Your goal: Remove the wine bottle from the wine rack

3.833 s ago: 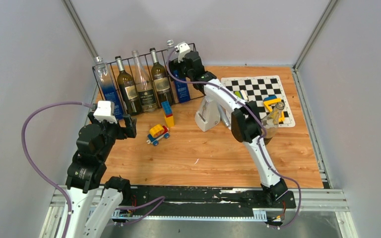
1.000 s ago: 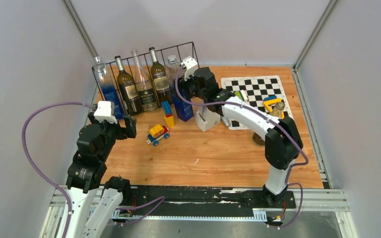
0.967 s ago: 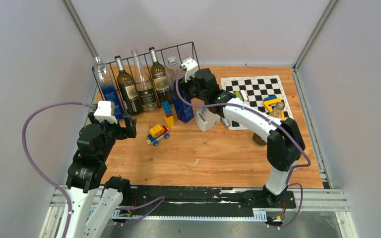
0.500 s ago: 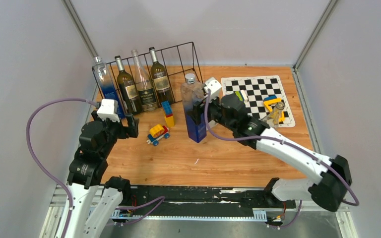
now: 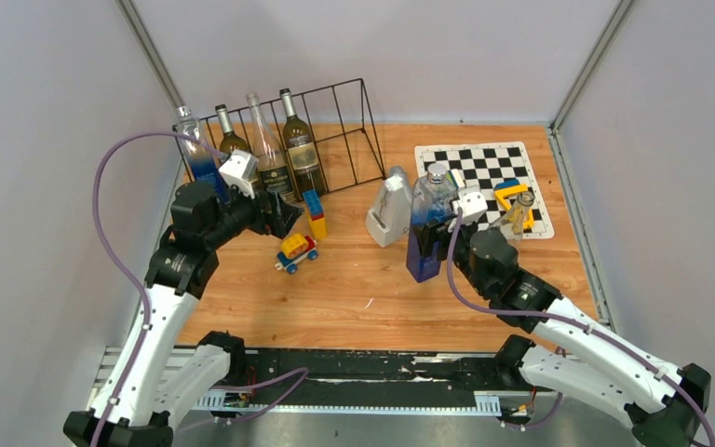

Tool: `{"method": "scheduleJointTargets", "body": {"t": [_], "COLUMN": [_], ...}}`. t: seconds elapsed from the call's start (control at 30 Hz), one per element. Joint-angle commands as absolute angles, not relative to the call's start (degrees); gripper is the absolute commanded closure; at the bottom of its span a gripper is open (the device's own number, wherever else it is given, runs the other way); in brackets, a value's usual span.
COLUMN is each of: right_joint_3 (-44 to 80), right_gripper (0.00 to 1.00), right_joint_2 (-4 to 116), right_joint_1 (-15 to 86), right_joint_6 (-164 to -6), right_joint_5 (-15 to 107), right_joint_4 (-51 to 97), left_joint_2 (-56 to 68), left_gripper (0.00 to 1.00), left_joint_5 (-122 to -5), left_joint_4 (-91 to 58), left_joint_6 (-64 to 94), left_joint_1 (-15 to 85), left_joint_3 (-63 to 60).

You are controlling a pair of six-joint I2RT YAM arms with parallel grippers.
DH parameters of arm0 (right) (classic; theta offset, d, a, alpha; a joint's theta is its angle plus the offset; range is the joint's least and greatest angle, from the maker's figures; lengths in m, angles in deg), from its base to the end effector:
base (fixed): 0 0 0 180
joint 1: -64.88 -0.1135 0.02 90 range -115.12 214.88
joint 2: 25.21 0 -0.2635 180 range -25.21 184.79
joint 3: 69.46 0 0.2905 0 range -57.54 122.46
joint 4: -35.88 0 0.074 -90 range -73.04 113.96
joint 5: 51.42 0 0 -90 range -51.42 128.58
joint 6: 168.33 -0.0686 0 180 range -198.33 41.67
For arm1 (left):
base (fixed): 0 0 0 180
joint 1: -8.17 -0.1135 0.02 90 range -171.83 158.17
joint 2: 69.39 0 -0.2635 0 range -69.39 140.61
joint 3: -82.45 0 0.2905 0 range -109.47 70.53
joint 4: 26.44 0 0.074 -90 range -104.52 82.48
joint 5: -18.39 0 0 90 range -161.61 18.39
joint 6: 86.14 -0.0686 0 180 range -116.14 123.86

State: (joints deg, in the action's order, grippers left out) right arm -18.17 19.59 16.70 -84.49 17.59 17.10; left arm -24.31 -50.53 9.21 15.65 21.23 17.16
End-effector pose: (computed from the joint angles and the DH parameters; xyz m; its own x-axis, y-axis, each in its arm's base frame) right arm 0.1894 0.1748 0.3026 -0.1907 -0.0629 -0.9796 -0.4445 0.8953 0.0290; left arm 0.2278 -0.0782 0.3637 -0.3660 -0.1108 -0.9240 0.4840 0.8254 -0.2907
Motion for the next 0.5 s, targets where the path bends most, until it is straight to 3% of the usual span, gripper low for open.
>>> {"method": "scheduleJointTargets", "body": {"t": [0.0,0.47], "right_joint_3": [-20.46,-30.98], "right_gripper": [1.00,1.00], "right_joint_2": [15.73,17.64], "right_joint_1": [16.63,20.06], "right_joint_6": [-87.78,-85.23], "right_joint_5": [6.16,-6.77], "right_joint_4": [28.39,47.94], "left_joint_2": [-20.46,-14.02], "left_gripper": [0.00,0.00], "left_joint_5": [-46.68,-48.27], "left_joint_4": [2.52,0.49], "left_joint_6": [17.29,16.01], "left_joint_1": [24.89,30.17], "left_joint_3": [13.12,11.65]}}
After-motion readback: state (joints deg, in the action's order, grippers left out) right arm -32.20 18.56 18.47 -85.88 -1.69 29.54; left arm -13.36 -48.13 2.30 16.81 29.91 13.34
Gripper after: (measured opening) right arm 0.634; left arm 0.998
